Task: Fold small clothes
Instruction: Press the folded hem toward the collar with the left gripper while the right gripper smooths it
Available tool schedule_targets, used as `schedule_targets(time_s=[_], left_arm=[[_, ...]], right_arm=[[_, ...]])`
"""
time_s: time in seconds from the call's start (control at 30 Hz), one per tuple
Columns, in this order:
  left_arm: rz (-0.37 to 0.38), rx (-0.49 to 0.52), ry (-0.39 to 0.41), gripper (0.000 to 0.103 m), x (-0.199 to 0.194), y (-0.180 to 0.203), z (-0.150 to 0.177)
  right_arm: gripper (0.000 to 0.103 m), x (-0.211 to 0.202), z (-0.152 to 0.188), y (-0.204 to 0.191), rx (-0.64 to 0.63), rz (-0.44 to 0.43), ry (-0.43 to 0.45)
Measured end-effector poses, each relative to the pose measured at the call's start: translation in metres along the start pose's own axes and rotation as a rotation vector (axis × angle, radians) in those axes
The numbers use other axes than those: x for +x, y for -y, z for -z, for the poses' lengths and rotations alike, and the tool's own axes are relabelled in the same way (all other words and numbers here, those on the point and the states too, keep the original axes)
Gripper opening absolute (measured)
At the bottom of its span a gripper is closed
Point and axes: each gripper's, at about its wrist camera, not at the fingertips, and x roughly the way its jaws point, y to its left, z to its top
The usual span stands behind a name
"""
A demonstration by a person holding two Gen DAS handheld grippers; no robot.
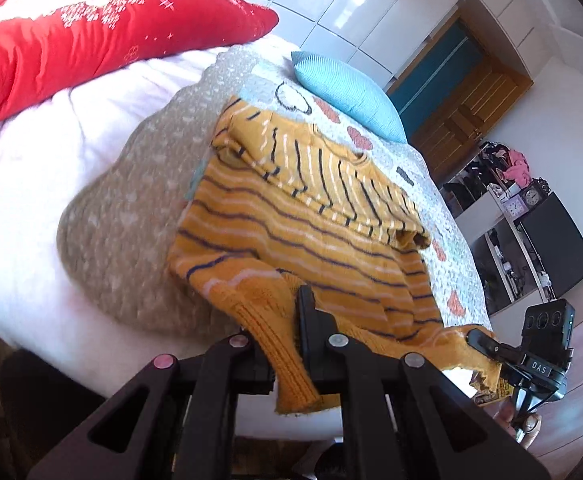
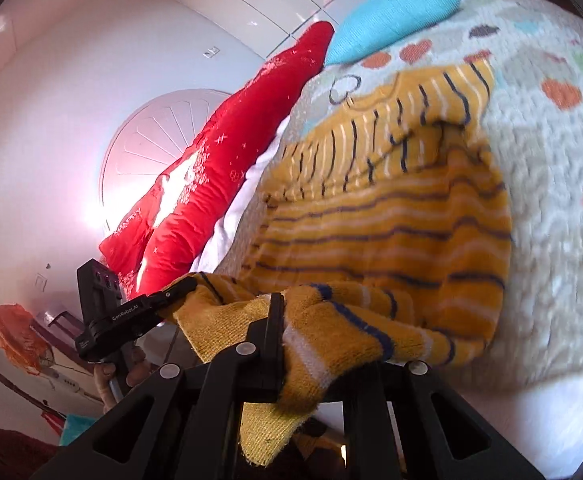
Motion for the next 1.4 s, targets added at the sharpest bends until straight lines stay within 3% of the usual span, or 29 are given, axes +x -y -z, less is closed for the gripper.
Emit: schedule_targets(time_s=[0.2,0.37,0.5,0.63,0.7,0.77,0.83,0.9,1.07,1.2,1.27,1.33,1.4], left_arm=[[-0.039,0.027,0.065,0.008,0.049,0.011,-0.084],[-0.065,-0.003,0.02,0.009,0.112,0.008,-0.131],[-0.06,-0.019,-0.028,0.009,0.15,0.005,-0.152],[-0.065,-0.036,-0.045,0.01,0.178,-0.001,-0.173],[-0.054,-0.078,-0.049,0.017,0.19,-0.008,-0.182],[-0.01,-0.148,-0.073,0.023,0.203,-0.019,-0.191],[-0.003,-0.202,-0.078,0.035,0.214,-0.028,-0.199],[-0.014,-0.233,-0.058,0.04,0.218,-0.034,-0.206],[0.021,-0.292,-0.092,0.04,0.23,-0.046,-0.215],[0.083,-0.318,-0.106,0.044,0.226,-0.056,-0.217],[0.131,-0.382,-0.085,0.053,0.219,-0.067,-0.22],[0.123,-0.452,-0.02,0.068,0.205,-0.081,-0.224],[0.121,-0.512,0.014,0.069,0.194,-0.095,-0.23]], right_arm=[[0.01,0.042,-0.096,0.028,0.024,0.008,0.076],[0.01,0.08,-0.14,0.063,0.122,0.045,0.081],[0.011,0.093,-0.166,0.096,0.234,0.01,0.091],[0.014,0.108,-0.181,0.131,0.358,-0.011,0.077],[0.024,0.113,-0.182,0.15,0.437,-0.041,0.092],[0.053,0.113,-0.183,0.167,0.511,-0.082,0.136],[0.061,0.113,-0.187,0.181,0.57,-0.104,0.185],[0.062,0.115,-0.193,0.19,0.608,-0.101,0.198],[0.062,0.123,-0.21,0.202,0.647,-0.07,0.187],[0.068,0.122,-0.218,0.212,0.687,-0.118,0.18],[0.07,0.12,-0.219,0.214,0.71,-0.135,0.187],[0.072,0.118,-0.219,0.215,0.717,-0.144,0.192],[0.076,0.112,-0.216,0.211,0.708,-0.151,0.192]])
